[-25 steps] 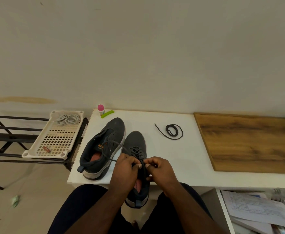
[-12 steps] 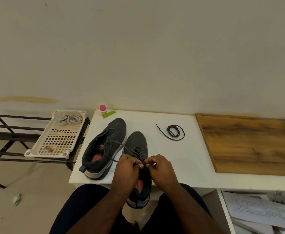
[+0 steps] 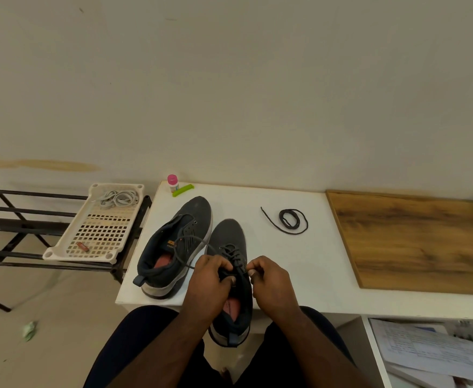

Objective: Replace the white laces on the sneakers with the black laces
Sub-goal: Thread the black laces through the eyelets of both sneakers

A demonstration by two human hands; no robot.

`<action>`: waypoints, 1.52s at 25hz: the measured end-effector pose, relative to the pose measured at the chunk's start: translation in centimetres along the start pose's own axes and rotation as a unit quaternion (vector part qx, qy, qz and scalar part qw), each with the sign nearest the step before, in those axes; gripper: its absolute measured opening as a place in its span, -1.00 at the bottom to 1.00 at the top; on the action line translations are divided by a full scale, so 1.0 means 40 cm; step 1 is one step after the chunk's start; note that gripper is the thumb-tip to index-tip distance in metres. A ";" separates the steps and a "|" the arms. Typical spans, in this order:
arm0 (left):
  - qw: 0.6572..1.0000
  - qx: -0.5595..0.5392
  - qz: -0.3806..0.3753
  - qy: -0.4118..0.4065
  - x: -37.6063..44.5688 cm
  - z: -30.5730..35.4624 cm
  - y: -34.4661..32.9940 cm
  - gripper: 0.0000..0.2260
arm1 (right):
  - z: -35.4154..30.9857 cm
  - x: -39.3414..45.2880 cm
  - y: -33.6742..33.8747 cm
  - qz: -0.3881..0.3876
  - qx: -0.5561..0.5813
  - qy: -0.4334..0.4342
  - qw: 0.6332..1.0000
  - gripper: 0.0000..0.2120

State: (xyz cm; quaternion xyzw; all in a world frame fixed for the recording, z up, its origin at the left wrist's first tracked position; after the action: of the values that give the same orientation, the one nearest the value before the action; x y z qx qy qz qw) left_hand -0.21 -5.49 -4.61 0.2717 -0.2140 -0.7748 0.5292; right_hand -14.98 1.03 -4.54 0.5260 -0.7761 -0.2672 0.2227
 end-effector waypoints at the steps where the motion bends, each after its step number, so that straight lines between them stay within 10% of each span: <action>1: 1.000 -0.001 -0.001 0.005 -0.002 -0.002 0.005 -0.77 | 0.002 -0.004 0.011 0.017 0.023 -0.012 1.000 -0.79; 4: 1.000 -0.018 0.000 0.020 -0.001 -0.014 0.020 -0.71 | 0.022 -0.014 0.108 0.182 0.228 -0.074 0.954 -0.79; 7: 0.998 -0.036 0.010 0.041 0.001 -0.026 0.037 -0.67 | 0.087 -0.027 0.147 0.311 0.542 -0.182 0.759 -0.79; 8: 0.998 -0.039 0.012 0.043 -0.001 -0.026 0.040 -0.66 | 0.084 -0.022 0.135 0.289 0.565 -0.203 0.746 -0.79; 12: 0.997 -0.059 0.027 0.049 -0.001 -0.027 0.051 -0.63 | -0.004 0.008 0.052 -0.049 0.063 -0.060 0.995 -0.92; 15: 0.996 -0.059 0.029 0.067 -0.003 -0.036 0.057 -0.61 | -0.011 0.008 0.009 -0.166 -0.084 -0.005 0.983 -0.90; 18: 0.994 -0.060 0.015 0.086 -0.003 -0.040 0.054 -0.58 | 0.004 0.031 0.136 0.072 0.053 -0.035 0.995 -0.86; 22: 0.996 -0.049 0.014 0.078 -0.002 -0.037 0.054 -0.60 | 0.104 -0.018 0.238 0.328 0.305 -0.157 0.880 -0.89; 38: 0.961 -0.057 -0.205 0.178 -0.018 -0.117 0.040 -0.76 | 0.052 -0.009 0.028 0.082 0.296 -0.159 0.938 -0.79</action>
State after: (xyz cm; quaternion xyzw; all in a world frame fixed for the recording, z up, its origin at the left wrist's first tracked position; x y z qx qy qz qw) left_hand 4.17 -5.60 -7.05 0.4124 -0.0113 -0.8170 0.4028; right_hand -16.94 2.06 -5.41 0.4536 -0.8857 -0.0862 -0.0485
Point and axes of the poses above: each hand's wrist, its own x-axis towards the middle knuckle, its own y-axis out of the back of the hand, z = x × y, the point moved 10 cm from there along x, towards the middle knuckle, and after that the axes turned 10 degrees about y, right-handed, at the moved point
